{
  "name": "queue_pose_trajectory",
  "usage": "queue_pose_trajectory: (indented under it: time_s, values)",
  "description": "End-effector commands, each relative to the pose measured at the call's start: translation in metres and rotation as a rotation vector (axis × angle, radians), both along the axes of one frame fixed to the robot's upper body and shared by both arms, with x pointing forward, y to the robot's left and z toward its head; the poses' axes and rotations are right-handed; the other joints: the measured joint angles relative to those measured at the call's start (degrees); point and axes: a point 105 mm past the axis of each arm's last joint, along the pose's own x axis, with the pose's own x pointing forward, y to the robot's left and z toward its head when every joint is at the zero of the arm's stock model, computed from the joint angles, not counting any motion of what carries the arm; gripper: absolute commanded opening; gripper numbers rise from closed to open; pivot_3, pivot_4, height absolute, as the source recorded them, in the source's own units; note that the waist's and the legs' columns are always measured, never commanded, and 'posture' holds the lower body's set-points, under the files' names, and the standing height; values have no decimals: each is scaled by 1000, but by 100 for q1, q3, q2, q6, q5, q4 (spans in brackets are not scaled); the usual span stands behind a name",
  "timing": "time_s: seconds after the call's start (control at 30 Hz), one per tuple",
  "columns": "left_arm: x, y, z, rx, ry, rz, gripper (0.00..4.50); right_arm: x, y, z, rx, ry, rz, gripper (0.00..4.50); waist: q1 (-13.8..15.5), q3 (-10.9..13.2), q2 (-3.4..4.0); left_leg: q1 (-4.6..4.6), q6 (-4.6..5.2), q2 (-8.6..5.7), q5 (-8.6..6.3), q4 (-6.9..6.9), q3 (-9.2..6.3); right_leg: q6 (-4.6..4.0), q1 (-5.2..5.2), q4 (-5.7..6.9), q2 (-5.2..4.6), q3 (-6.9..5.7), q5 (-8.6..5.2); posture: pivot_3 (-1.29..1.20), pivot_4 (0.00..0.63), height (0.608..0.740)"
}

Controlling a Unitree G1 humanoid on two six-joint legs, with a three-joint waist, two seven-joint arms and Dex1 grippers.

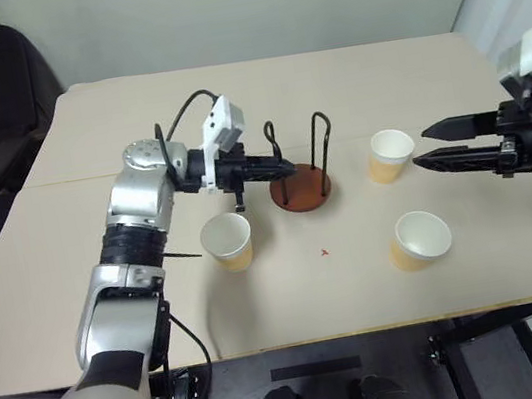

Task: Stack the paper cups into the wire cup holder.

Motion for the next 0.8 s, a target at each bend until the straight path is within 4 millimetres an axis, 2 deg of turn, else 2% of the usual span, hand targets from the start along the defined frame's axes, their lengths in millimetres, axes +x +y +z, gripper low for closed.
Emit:
queue_pose_trajectory:
  time_s: [0.03, 0.33, 0.6, 0.8]
  values:
    - [-9, -4, 13, 6, -41, -65, 16, -17, 5, 15, -16, -40, 42, 2377, 0, 0, 0, 0, 0, 0, 0, 1, 0, 0, 0, 1, 0, 0, 0, 0, 150, 740]
    - [-24, -9, 4, 38, 0, -153, 16, -31, 7, 19, -38, -35, 52, 2377, 5, 0, 0, 0, 0, -1, 0, 1, 0, 3, 0, 1, -4, 1, 0, 0, 150, 740]
    - [-40, -15, -18, 71, 40, -212, 16, -32, 7, 21, -42, -45, 41, 2377, 5, 0, 0, 0, 1, -1, 0, 3, 0, 5, 0, 3, -4, 1, -1, 0, 150, 740]
    - [-40, -15, -25, 78, 33, -200, 16, -31, 6, 22, -44, -55, 33, 2377, 5, 0, 0, 0, 1, -1, 0, 4, 0, 5, 0, 4, -4, 1, 0, 0, 150, 740]
